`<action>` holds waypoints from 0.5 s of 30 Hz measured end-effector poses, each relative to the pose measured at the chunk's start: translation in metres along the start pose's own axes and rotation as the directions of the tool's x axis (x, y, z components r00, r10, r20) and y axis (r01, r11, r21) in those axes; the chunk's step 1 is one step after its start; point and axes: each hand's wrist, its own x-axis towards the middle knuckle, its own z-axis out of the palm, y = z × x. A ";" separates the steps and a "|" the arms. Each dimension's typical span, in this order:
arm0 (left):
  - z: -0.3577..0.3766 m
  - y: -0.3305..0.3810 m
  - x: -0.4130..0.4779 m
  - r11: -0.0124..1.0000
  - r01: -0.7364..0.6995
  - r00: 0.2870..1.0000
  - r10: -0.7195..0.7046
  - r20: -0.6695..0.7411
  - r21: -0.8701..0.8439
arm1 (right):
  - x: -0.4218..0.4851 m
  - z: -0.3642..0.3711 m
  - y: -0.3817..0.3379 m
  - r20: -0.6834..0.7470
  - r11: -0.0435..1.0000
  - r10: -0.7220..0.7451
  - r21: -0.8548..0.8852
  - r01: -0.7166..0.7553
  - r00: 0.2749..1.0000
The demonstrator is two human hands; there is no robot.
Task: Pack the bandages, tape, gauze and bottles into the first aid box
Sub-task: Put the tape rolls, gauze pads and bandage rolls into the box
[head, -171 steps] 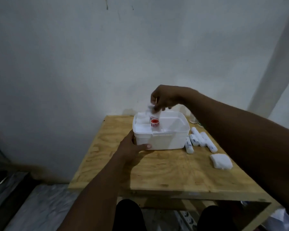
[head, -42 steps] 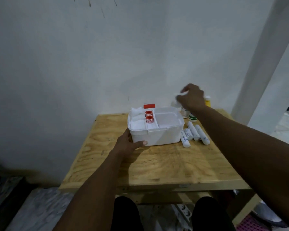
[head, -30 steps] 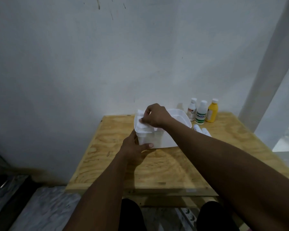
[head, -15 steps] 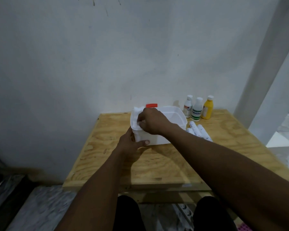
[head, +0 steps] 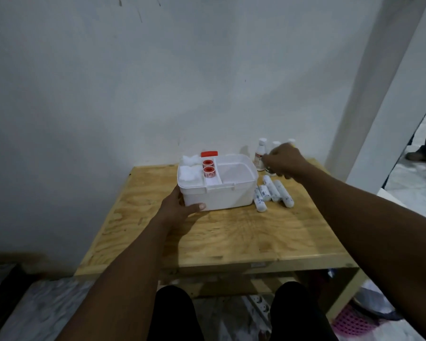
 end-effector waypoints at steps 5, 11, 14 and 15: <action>0.000 -0.001 0.001 1.000 0.004 1.000 -0.004 -0.006 -0.017 | -0.014 0.025 0.019 0.364 0.960 0.205 -0.254 -0.115 0.909; 0.000 0.000 0.001 1.000 -0.001 1.000 0.001 0.002 -0.011 | -0.008 0.043 0.024 0.254 0.956 0.118 -0.290 -0.041 0.960; 0.000 0.000 0.001 1.000 -0.001 1.000 0.001 -0.001 -0.012 | -0.001 0.044 0.029 0.156 0.922 0.055 -0.387 0.010 0.986; 0.000 0.000 0.001 1.000 -0.001 1.000 0.001 0.003 -0.015 | -0.001 0.044 0.029 0.153 0.918 0.046 -0.396 0.019 0.987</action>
